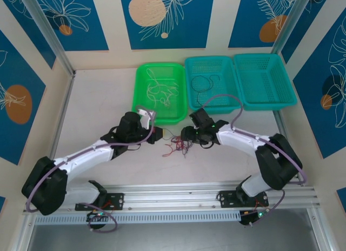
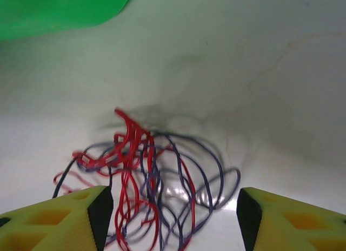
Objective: Untangle the cables
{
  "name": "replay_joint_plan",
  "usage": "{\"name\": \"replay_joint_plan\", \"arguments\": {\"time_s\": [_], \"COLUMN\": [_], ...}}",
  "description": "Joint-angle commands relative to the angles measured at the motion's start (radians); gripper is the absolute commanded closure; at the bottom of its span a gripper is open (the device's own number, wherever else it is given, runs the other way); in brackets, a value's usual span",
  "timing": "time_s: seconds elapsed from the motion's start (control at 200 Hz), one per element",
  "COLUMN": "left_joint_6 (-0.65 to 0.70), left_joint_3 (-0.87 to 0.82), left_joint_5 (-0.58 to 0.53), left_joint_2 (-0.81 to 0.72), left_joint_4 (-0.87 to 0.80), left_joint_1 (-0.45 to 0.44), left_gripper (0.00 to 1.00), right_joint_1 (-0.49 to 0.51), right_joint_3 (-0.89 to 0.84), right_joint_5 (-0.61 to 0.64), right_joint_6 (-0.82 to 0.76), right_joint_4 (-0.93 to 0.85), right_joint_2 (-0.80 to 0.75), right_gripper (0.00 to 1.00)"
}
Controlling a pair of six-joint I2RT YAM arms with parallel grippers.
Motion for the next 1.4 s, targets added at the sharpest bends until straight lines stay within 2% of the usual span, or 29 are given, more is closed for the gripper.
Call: {"name": "replay_joint_plan", "arguments": {"time_s": [0.0,0.08,0.235,0.355,0.43,0.475,0.63,0.83,1.09,1.235,1.395], "left_joint_6": [0.005,0.006,0.011,0.017,0.012,-0.002,-0.064,-0.085,-0.071,-0.055,-0.055], "left_joint_3": [-0.049,-0.07,-0.079,-0.086,-0.094,-0.099,-0.121,-0.14,-0.132,-0.118,-0.129], "left_joint_5": [-0.054,-0.062,-0.078,-0.115,-0.187,-0.26,-0.509,-0.628,-0.599,-0.567,-0.5], "left_joint_2": [-0.074,-0.106,-0.141,-0.17,-0.205,-0.231,-0.348,-0.487,-0.507,-0.513,-0.504], "left_joint_4": [-0.036,-0.046,-0.056,-0.078,-0.117,-0.158,-0.303,-0.411,-0.434,-0.454,-0.432], "left_joint_1": [-0.006,-0.006,-0.007,-0.005,-0.004,-0.003,0.024,0.089,0.18,0.235,0.275], "left_gripper": [1.0,1.0,1.0,1.0,1.0,1.0,1.0,1.0,1.0,1.0,1.0], "right_joint_1": [0.018,0.027,0.039,0.039,0.039,0.038,0.01,-0.155,-0.501,-0.71,-0.86], "right_joint_3": [0.052,0.089,0.122,0.108,0.09,0.074,0.003,-0.143,-0.263,-0.299,-0.317], "right_joint_5": [0.056,0.061,0.041,0.06,0.092,0.119,0.237,0.341,0.302,0.214,0.133], "right_joint_6": [0.036,0.033,0.039,0.064,0.081,0.089,0.119,0.166,0.128,0.102,0.059], "right_joint_4": [0.07,0.078,0.097,0.098,0.083,0.071,0.012,-0.062,-0.1,-0.116,-0.133], "right_joint_2": [0.06,0.124,0.213,0.24,0.232,0.217,0.127,-0.112,-0.387,-0.502,-0.599], "right_gripper": [0.37,0.39,0.51,0.72,0.93,1.0,1.0,1.0,1.0,1.0,1.0]}}
